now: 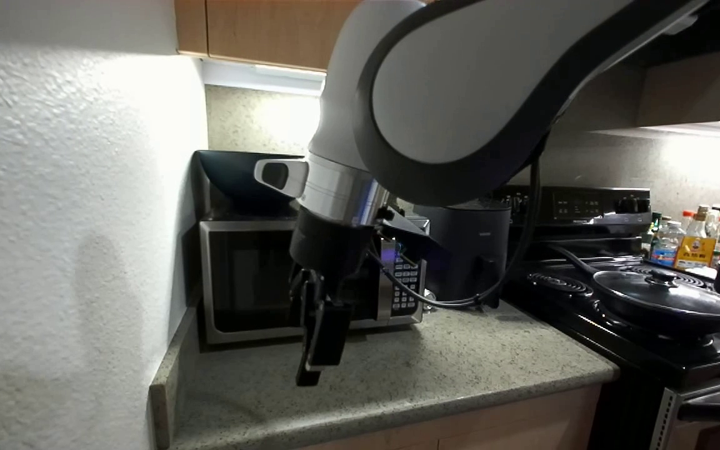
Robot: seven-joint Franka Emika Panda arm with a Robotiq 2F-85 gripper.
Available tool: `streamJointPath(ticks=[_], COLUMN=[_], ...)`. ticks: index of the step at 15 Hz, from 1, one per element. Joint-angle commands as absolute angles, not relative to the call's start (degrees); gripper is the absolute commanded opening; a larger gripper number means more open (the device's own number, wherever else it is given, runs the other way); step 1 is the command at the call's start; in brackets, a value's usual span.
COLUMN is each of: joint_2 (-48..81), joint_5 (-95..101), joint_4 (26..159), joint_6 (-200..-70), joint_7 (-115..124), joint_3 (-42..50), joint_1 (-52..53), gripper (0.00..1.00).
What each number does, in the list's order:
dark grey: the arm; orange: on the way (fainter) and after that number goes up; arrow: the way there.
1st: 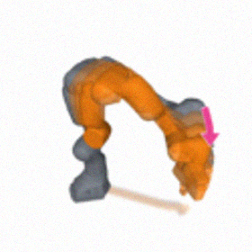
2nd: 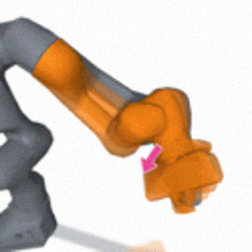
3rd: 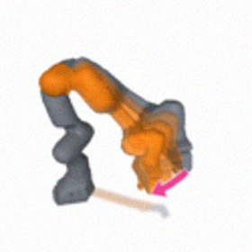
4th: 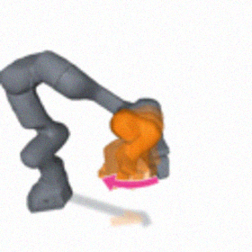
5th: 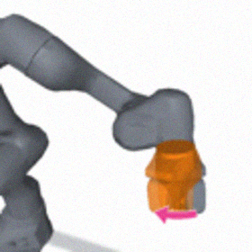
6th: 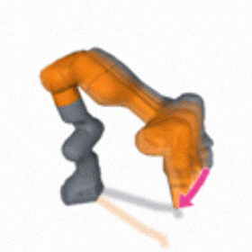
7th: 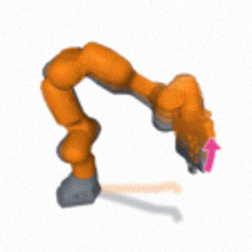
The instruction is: Switch off the light from the wall switch
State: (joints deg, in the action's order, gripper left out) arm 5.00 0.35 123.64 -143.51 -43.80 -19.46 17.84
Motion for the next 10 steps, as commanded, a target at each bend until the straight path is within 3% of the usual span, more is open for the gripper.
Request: streamJointPath(ticks=[1,10], joint_2=[8.3,13.3], joint_5=[2.1,4.5], joint_4=[120.6,116.3], joint_6=[-140.9,-138.2], joint_7=[-44.9,-43.5], joint_3=[-22.1,-25.5], joint_1=[20.1,23.1], gripper=[1.00,1.00])
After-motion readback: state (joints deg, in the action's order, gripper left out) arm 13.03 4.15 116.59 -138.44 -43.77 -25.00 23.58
